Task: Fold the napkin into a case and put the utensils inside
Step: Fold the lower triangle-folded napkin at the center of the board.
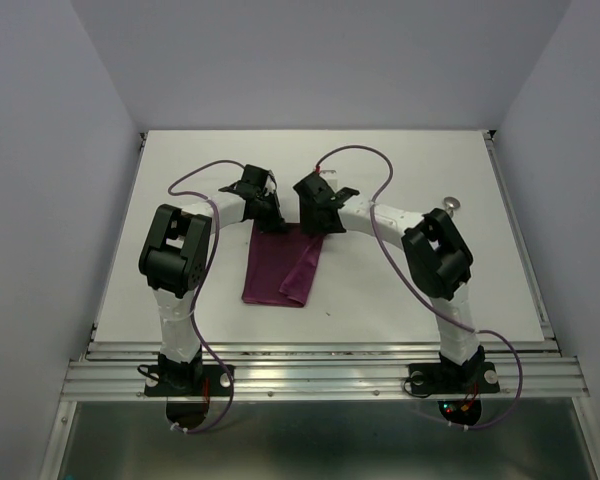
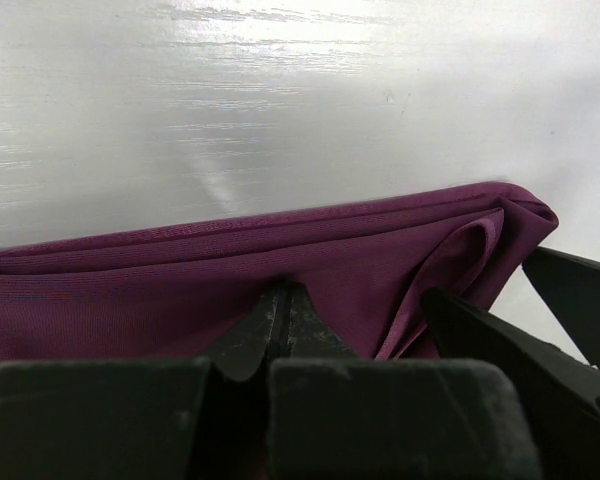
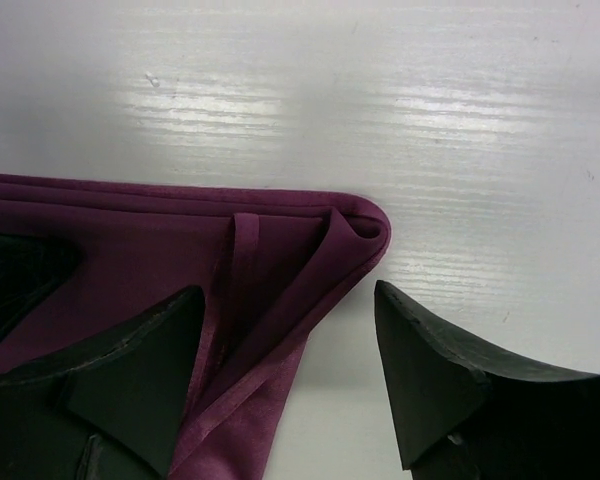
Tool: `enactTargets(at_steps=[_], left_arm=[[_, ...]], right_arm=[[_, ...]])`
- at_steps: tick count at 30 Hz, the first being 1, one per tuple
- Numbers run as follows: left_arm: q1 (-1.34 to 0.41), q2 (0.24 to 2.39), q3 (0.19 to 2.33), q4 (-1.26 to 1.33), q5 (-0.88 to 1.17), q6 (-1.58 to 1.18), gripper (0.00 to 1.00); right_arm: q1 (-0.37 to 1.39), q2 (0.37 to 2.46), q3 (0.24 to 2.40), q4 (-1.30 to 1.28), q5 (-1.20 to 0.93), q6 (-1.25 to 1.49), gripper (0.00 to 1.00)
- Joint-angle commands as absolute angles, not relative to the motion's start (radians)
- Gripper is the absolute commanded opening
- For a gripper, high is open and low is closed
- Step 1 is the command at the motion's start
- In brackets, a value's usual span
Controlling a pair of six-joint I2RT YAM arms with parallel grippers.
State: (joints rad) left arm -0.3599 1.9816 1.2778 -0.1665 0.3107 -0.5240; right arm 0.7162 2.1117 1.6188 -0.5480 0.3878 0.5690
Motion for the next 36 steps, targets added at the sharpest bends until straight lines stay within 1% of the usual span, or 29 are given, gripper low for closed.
enactTargets(at_steps=[1, 3, 7, 16, 19, 20, 22, 23, 26, 27, 28, 29, 32, 33, 35, 36], left_arm=[[-0.364, 2.0, 1.259, -0.199, 0.267, -0.495, 0.0], [-0.364, 2.0, 1.261, -0.199, 0.268, -0.494, 0.0], [-0.364, 2.0, 1.261, -0.198, 0.267, -0.494, 0.0], [-0.364, 2.0, 1.259, -0.198, 0.267, -0.495, 0.0], [-0.364, 2.0, 1.259, -0.198, 0.267, -0.494, 0.0], [-0.364, 2.0, 1.259, -0.196, 0.267, -0.494, 0.0], [-0.364, 2.002, 1.259, -0.198, 0.267, -0.494, 0.0], [-0.364, 2.003, 1.259, -0.198, 0.267, -0.494, 0.0], [-0.364, 2.005, 1.261, -0.198, 0.27, -0.494, 0.0], [-0.364, 2.006, 1.261, -0.198, 0.27, -0.495, 0.0], [-0.364, 2.006, 1.261, -0.198, 0.27, -0.494, 0.0], [-0.364, 2.008, 1.262, -0.198, 0.27, -0.494, 0.0], [-0.364, 2.01, 1.264, -0.196, 0.268, -0.494, 0.0], [-0.364, 2.01, 1.264, -0.196, 0.27, -0.492, 0.0], [-0.364, 2.011, 1.262, -0.199, 0.268, -0.494, 0.0], [-0.364, 2.011, 1.264, -0.199, 0.268, -0.492, 0.0]], right_arm=[[0.69, 2.063, 1.605, -0.509, 0.375, 0.583, 0.74], [0.67, 2.059, 1.588, -0.488, 0.344, 0.574, 0.77], [0.67, 2.06, 1.583, -0.454, 0.328, 0.557, 0.77], [0.67, 2.102, 1.621, -0.439, 0.341, 0.525, 0.67], [0.67, 2.114, 1.629, -0.437, 0.342, 0.52, 0.6], [0.67, 2.115, 1.634, -0.439, 0.342, 0.52, 0.56], [0.67, 2.117, 1.634, -0.434, 0.344, 0.519, 0.51], [0.67, 2.115, 1.635, -0.434, 0.341, 0.518, 0.45], [0.67, 2.117, 1.635, -0.43, 0.333, 0.515, 0.38], [0.67, 2.117, 1.635, -0.428, 0.331, 0.514, 0.33], [0.67, 2.118, 1.637, -0.428, 0.33, 0.512, 0.3], [0.67, 2.12, 1.637, -0.428, 0.327, 0.512, 0.25], [0.67, 2.125, 1.646, -0.426, 0.319, 0.506, 0.19], [0.67, 2.128, 1.646, -0.428, 0.316, 0.505, 0.14], [0.67, 2.126, 1.651, -0.428, 0.313, 0.502, 0.1], [0.67, 2.128, 1.651, -0.428, 0.311, 0.5, 0.03]])
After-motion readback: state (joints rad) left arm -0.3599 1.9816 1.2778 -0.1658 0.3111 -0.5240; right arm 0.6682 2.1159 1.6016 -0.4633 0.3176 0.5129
